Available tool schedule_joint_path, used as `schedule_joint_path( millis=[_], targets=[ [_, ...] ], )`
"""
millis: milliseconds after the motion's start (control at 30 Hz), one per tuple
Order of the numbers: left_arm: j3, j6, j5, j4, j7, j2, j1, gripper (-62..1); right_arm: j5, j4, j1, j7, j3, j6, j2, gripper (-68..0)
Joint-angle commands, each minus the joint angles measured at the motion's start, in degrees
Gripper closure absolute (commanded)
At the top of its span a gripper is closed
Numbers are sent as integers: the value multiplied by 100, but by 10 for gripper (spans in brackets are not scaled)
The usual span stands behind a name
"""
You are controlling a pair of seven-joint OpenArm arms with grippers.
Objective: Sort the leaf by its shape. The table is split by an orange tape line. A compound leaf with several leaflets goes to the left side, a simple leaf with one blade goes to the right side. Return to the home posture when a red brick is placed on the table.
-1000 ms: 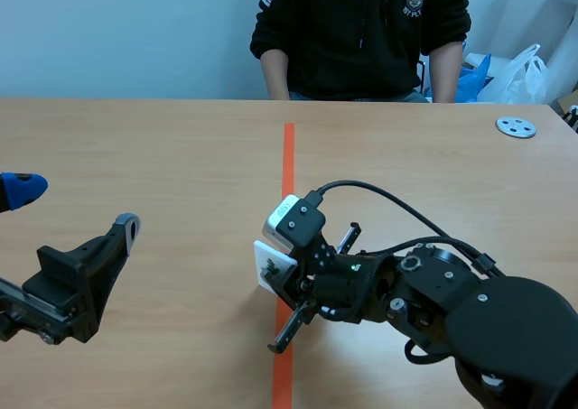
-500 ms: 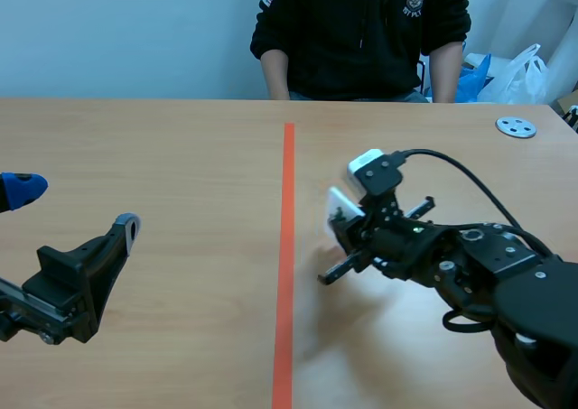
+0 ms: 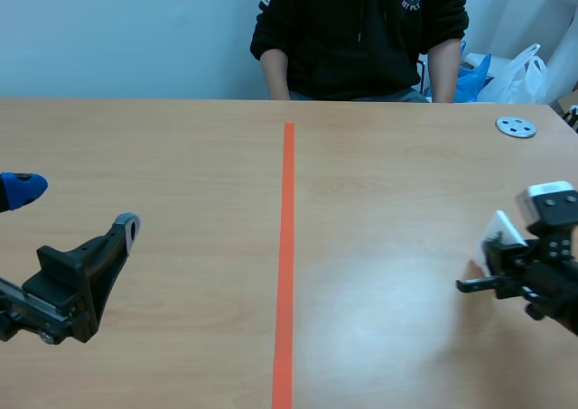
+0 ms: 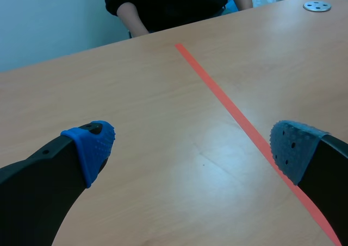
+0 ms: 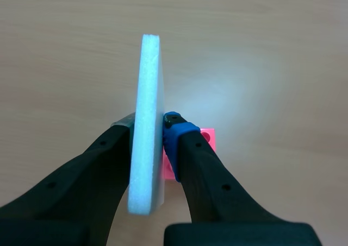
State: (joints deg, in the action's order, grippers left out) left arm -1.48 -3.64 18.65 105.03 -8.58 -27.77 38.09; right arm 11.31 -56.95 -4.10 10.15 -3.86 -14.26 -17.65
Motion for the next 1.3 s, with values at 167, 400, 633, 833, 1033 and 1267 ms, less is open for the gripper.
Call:
schedule_joint_path(
  millis=[167,400,633,833,1033,1267],
  targets=[
    [-4,-11,20,76,-96,26,-2,-613,463,-85,-422,164,-885,42,-190,-35],
    [-4,-11,20,76,-96,26,-2,-613,588,-85,-780,232,-1250,345,-186,-36],
    [-4,-11,20,76,-96,26,-2,-613,588,-85,-925,262,-1274,551,-184,-55],
    [-4,-11,20,76,-96,26,-2,-613,588,-85,-927,114,-1298,570,-184,-292],
    [-4,-11,20,76,-96,26,-2,-613,695,-85,-927,120,-1298,570,-186,-432],
    [-4,-11,20,76,-92,24,-2,-613,739,-535,-1185,107,-1357,568,-186,-515]
  ],
)
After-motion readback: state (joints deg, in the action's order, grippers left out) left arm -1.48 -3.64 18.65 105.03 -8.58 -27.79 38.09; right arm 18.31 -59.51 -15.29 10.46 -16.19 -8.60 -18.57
